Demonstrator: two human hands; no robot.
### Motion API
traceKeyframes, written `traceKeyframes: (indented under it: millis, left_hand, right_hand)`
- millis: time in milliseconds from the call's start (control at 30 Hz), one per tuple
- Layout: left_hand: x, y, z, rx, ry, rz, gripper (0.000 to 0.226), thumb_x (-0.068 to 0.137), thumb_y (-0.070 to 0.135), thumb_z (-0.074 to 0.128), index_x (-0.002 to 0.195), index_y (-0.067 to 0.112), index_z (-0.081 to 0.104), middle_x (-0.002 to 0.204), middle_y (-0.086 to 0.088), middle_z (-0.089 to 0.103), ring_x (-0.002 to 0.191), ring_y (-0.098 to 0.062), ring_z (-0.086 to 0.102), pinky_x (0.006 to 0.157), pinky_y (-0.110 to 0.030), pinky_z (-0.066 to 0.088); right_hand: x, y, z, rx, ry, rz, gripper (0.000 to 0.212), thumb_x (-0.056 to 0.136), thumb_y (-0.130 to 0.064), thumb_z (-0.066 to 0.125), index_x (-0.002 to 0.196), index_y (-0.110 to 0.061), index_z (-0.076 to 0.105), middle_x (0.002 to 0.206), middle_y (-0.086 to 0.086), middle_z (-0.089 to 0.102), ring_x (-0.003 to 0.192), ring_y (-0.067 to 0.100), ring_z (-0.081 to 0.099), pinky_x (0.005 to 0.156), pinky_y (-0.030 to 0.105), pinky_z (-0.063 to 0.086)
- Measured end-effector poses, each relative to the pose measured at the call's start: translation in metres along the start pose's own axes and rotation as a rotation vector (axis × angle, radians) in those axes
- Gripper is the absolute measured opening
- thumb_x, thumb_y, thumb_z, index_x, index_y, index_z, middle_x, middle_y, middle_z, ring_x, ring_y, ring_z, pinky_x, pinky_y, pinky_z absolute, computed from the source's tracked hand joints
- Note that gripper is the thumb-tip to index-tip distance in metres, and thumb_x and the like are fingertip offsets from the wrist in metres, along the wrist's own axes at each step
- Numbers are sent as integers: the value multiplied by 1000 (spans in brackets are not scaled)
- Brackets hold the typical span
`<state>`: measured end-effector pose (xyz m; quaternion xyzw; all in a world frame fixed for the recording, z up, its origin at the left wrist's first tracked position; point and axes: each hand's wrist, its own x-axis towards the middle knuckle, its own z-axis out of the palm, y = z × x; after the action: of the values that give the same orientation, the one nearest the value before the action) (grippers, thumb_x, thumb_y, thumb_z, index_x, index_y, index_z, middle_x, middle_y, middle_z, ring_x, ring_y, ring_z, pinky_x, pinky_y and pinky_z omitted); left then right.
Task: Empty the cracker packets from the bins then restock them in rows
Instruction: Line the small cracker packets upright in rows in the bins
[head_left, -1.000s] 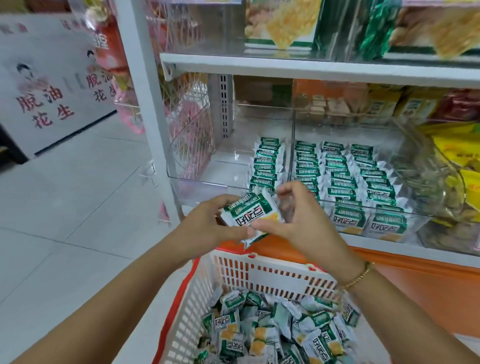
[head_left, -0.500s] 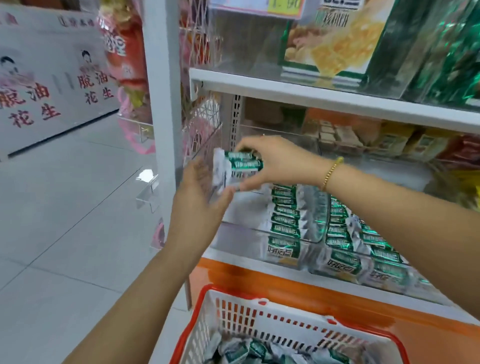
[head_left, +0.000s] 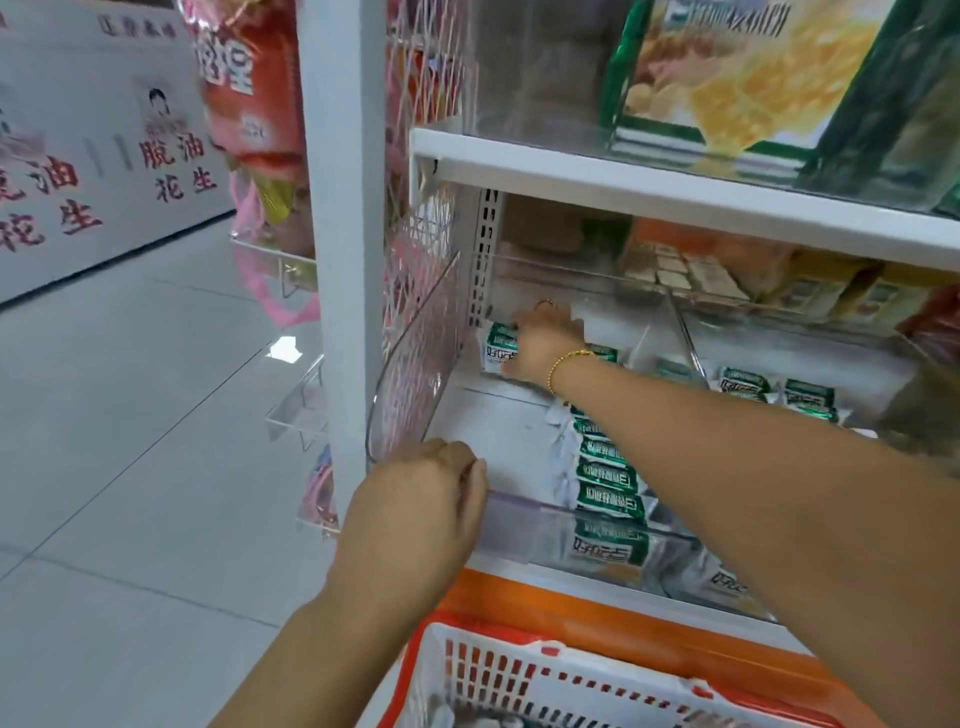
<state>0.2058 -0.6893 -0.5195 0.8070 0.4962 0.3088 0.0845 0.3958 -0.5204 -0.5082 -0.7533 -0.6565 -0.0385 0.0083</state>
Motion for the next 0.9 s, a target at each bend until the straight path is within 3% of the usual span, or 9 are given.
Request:
traceKeyframes:
  millis: [133, 367, 533, 700, 767, 800, 833, 900]
  left_hand:
    - [-1, -3, 3, 5, 14, 13, 28, 94, 24, 48, 72, 17, 64, 67, 2, 62, 62, -16, 55, 54, -26, 38]
    - [-3, 0, 0, -82, -6, -27, 21, 94, 22, 51, 84, 16, 69, 81, 1, 68, 75, -17, 62, 68, -35, 51]
    - [-9, 5, -5, -125, 16, -58, 16, 93, 21, 53, 101, 22, 67, 101, 7, 66, 87, -10, 60, 72, -19, 41]
    - [-17, 6, -10, -97, 22, -46, 24, 92, 27, 56, 115, 25, 61, 116, 9, 59, 100, -10, 57, 76, -17, 35]
    - [-20, 6, -12, -96, 45, -23, 21, 90, 26, 59, 111, 23, 62, 112, 7, 59, 99, -13, 57, 75, -21, 37]
    - [-22, 7, -12, -103, 57, -7, 18, 89, 25, 61, 107, 22, 63, 108, 6, 60, 97, -14, 56, 74, -22, 37]
    - [-23, 7, -12, -108, 67, 11, 13, 88, 24, 62, 101, 22, 62, 103, 6, 59, 93, -13, 55, 71, -22, 37]
    - [-28, 10, -12, -109, 80, 45, 6, 87, 23, 64, 90, 23, 59, 93, 7, 56, 86, -11, 51, 65, -16, 35]
  right_hand:
    - [-5, 10, 7, -191, -11, 120, 56, 80, -25, 70, 130, -14, 49, 139, 12, 39, 132, 34, 30, 107, 49, 29]
    - [-7, 16, 0, -51, -36, 170, 68, 79, -28, 72, 136, -15, 38, 138, 14, 39, 128, 35, 36, 106, 51, 27]
    - [-11, 19, -8, -79, -40, 164, 63, 82, -27, 70, 136, -15, 39, 139, 15, 39, 129, 34, 34, 106, 52, 27]
    - [-28, 16, -25, -39, -62, 136, 56, 86, -23, 65, 134, -9, 41, 136, 16, 41, 128, 35, 37, 102, 46, 34]
    - [-41, 13, -39, 8, -31, 38, 32, 89, -18, 59, 117, -5, 54, 120, 15, 54, 118, 32, 49, 87, 37, 43]
    - [-51, 13, -46, 33, -8, -13, 12, 90, -16, 57, 96, -6, 58, 100, 11, 58, 107, 30, 56, 75, 33, 44]
    - [-63, 12, -54, 54, 25, -58, 16, 90, -15, 57, 76, -10, 51, 82, 5, 54, 96, 28, 59, 68, 31, 42]
    - [-93, 9, -68, 54, 85, -134, 36, 90, -21, 57, 63, -15, 35, 67, 0, 44, 80, 26, 55, 63, 30, 39]
